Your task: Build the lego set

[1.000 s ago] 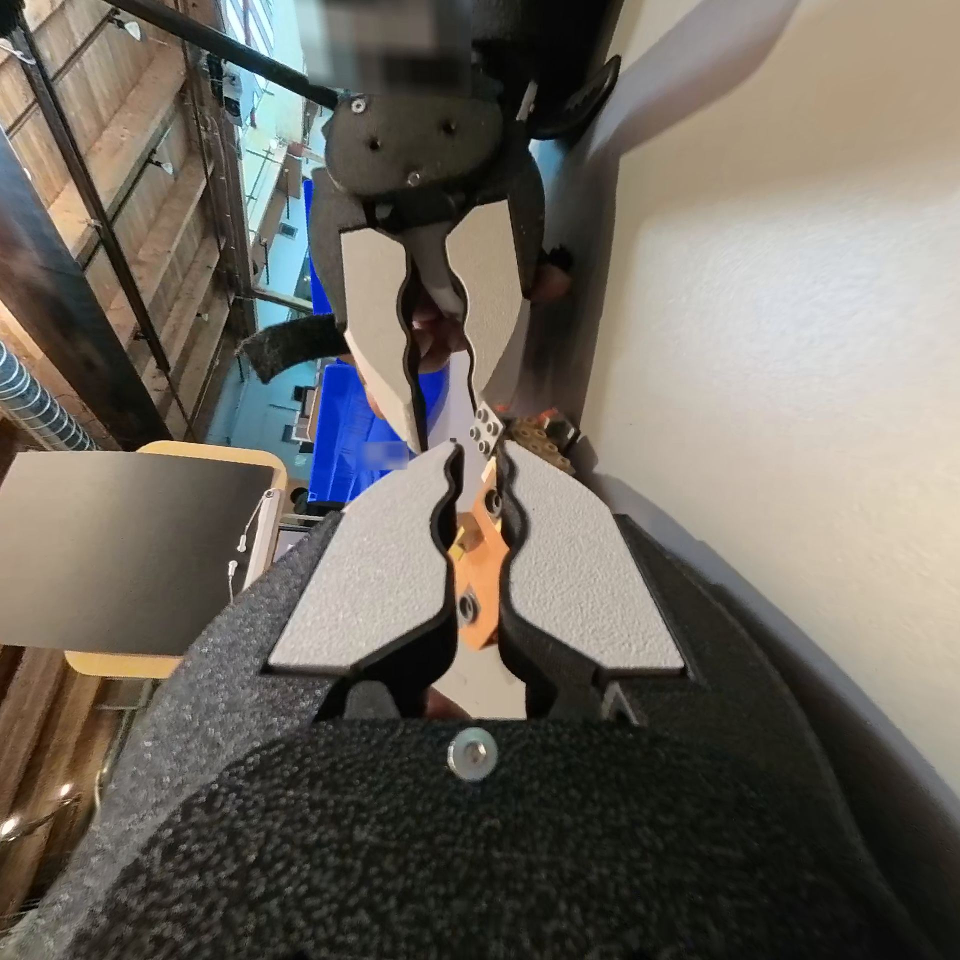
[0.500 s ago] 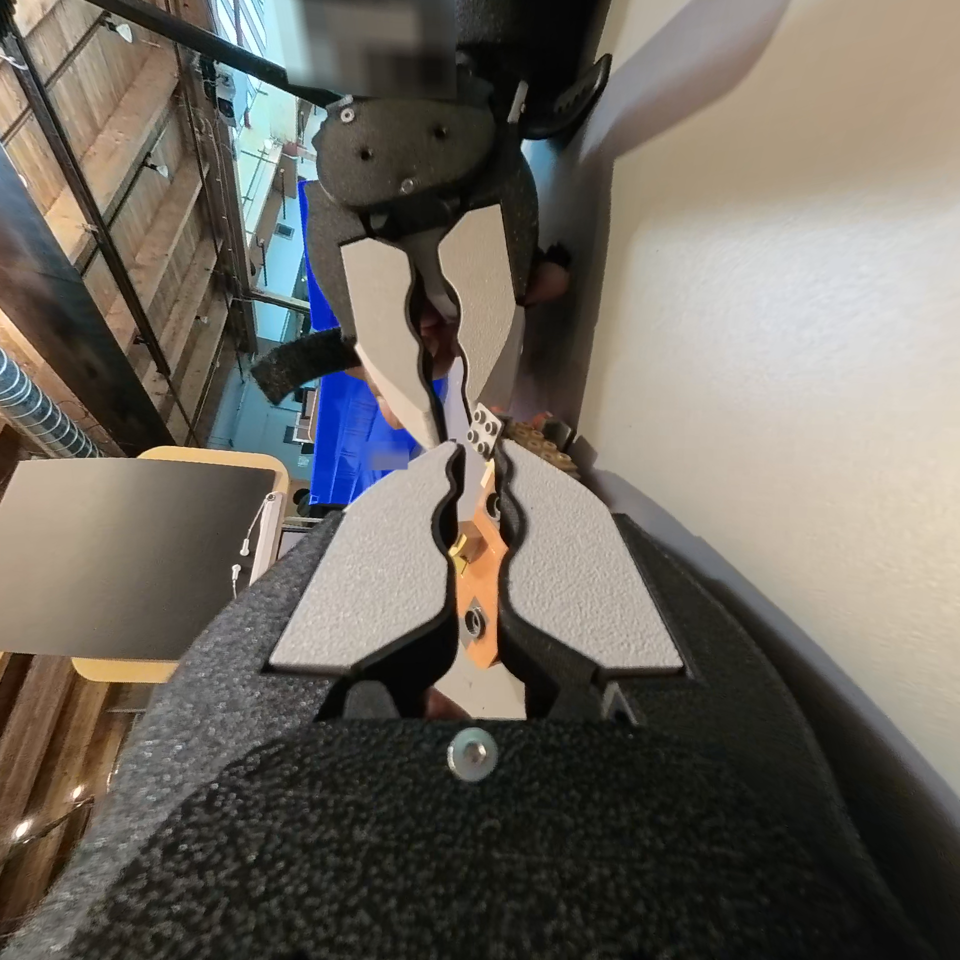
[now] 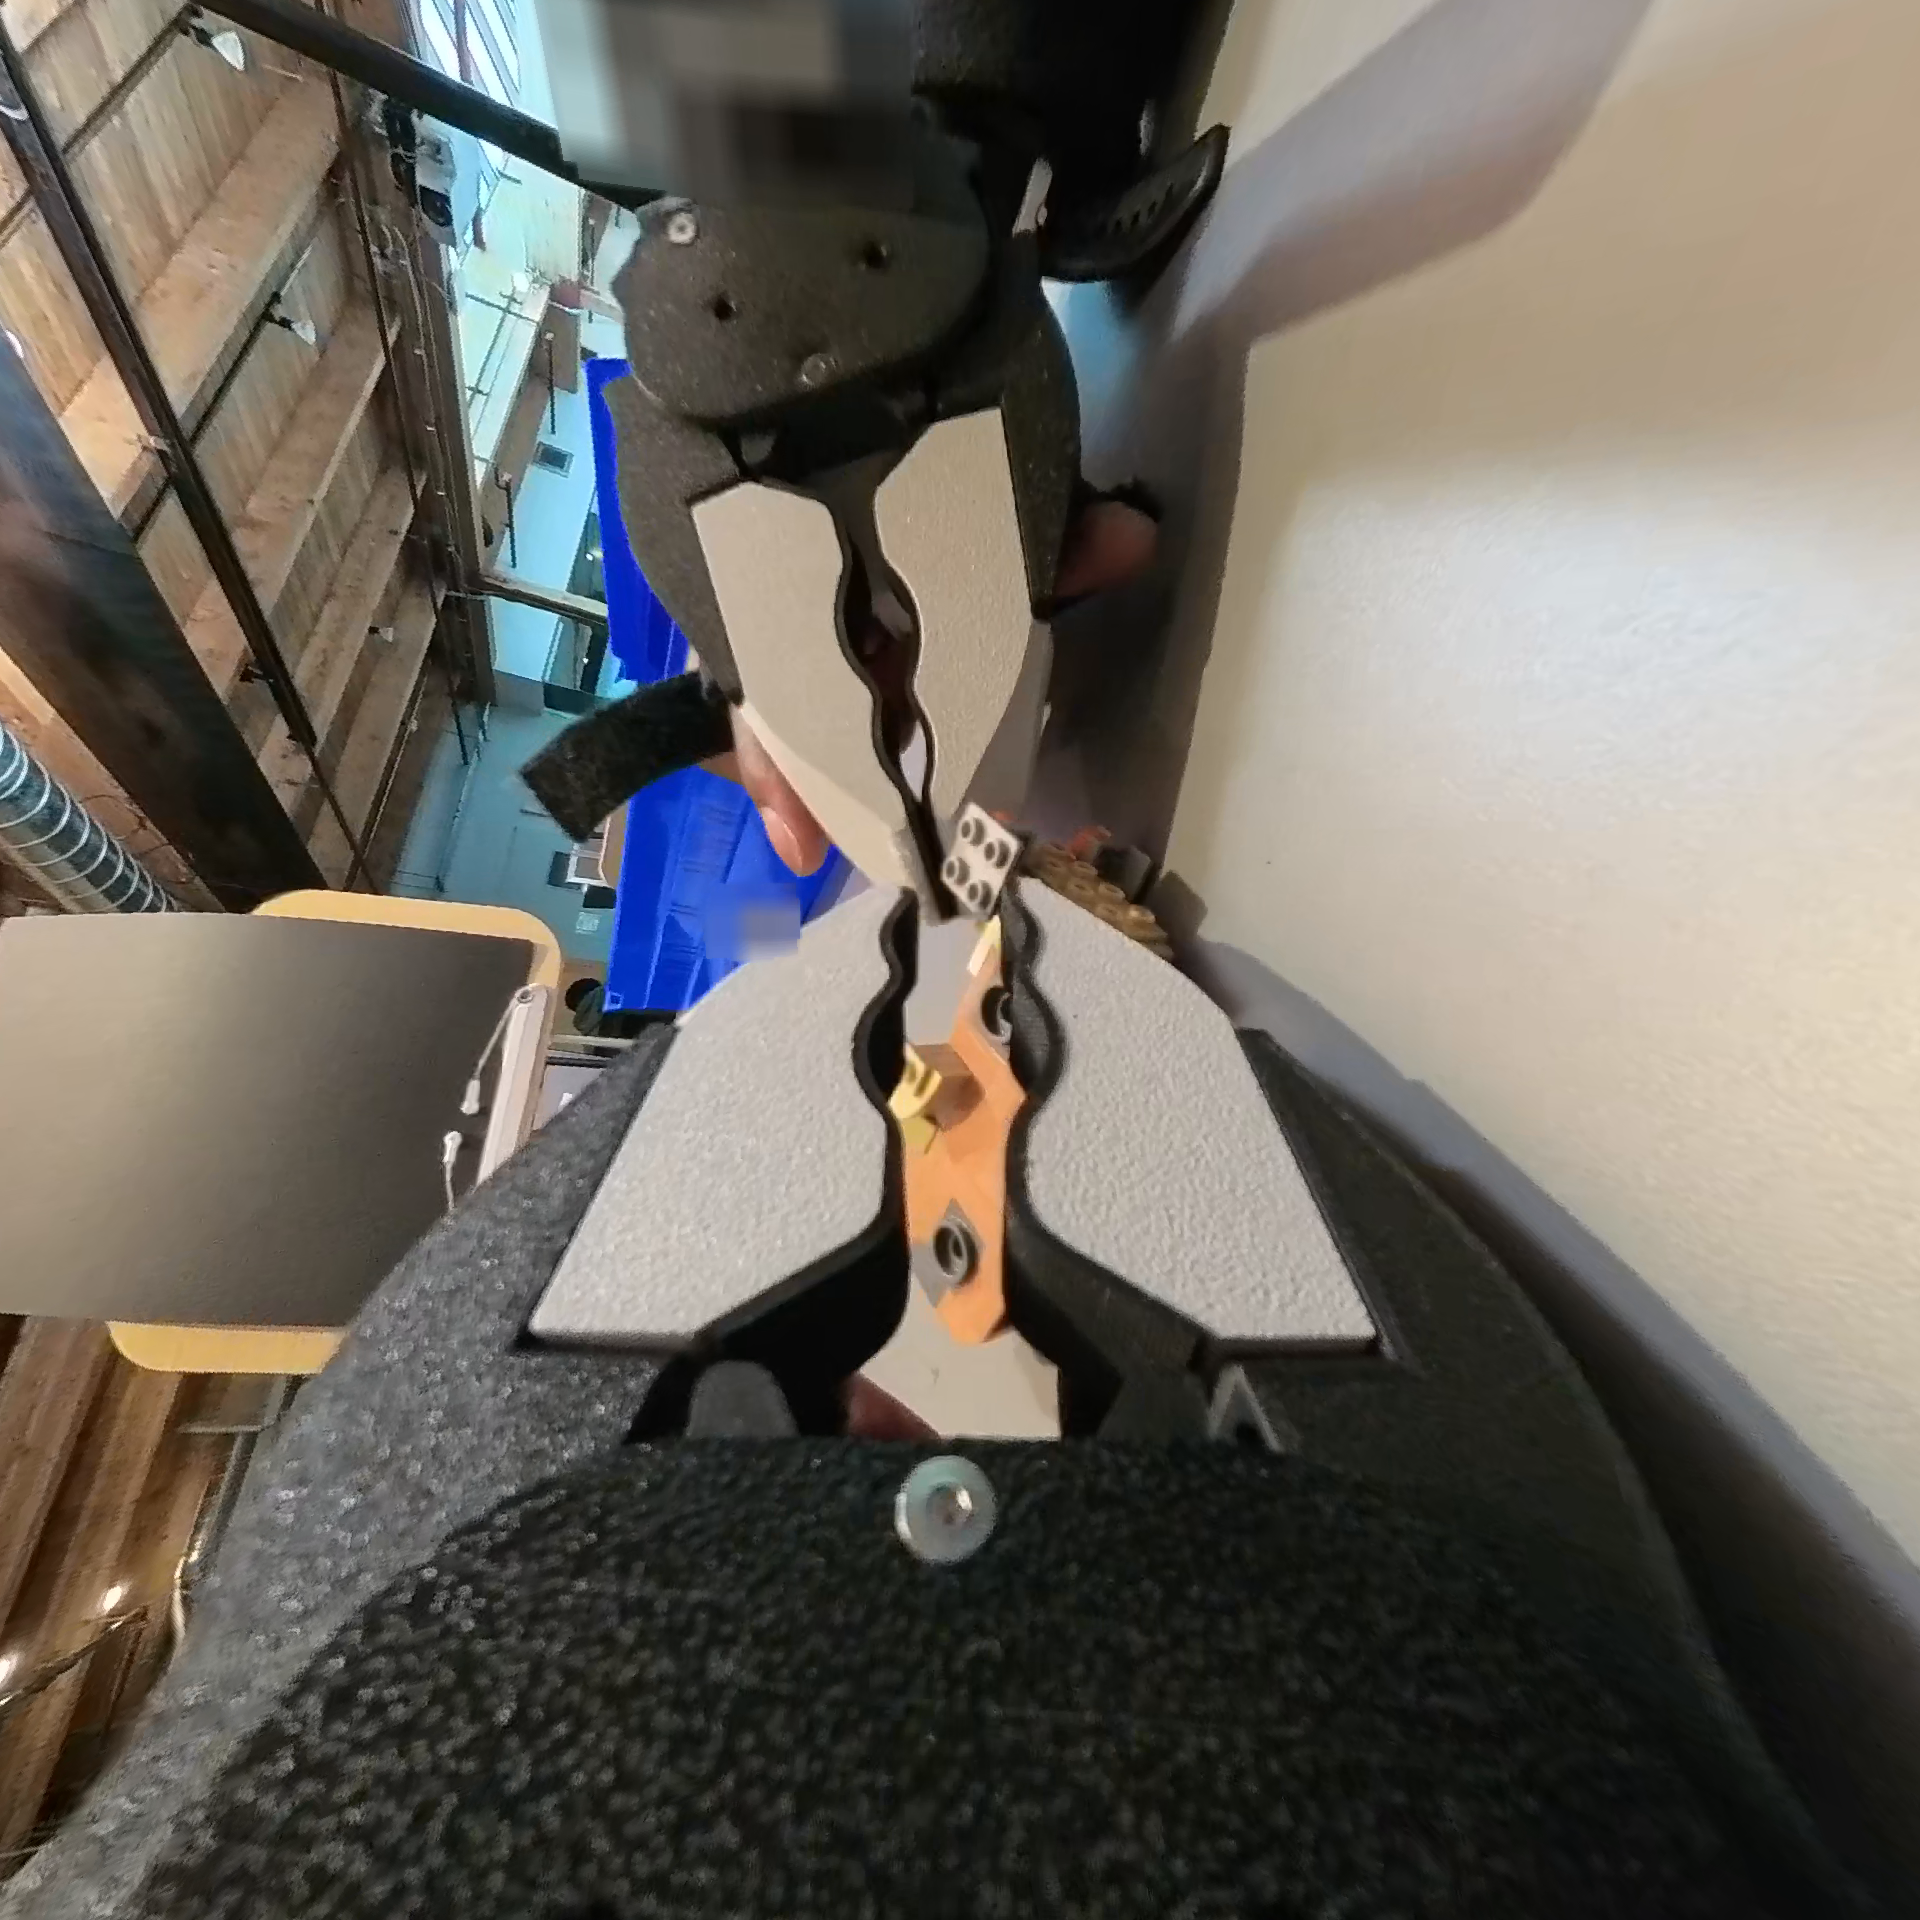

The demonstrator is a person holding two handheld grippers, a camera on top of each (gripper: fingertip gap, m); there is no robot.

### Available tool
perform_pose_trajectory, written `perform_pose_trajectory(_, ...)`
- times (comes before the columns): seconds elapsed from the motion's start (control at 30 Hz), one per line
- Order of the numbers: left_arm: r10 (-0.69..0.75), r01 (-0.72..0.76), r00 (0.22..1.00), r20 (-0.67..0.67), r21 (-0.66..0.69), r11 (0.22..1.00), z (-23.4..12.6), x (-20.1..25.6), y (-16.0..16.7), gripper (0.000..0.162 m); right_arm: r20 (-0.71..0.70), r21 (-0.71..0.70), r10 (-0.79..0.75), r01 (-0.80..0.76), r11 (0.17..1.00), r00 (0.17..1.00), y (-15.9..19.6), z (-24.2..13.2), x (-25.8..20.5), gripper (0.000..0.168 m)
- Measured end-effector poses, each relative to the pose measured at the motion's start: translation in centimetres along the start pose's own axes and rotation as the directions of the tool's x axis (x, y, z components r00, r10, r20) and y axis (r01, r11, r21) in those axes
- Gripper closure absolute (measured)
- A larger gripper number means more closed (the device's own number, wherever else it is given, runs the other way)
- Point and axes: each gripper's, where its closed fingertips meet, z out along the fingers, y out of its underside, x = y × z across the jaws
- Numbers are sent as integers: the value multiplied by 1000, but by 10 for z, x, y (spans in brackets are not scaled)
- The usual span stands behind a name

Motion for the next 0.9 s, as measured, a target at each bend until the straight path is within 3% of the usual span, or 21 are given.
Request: perform_pose_trajectory(0.9, -10, 9, 1000, -14, -46, 999, 2, -2, 4, 145, -42, -38, 22, -23, 999, 999, 3, 1, 1, 168)
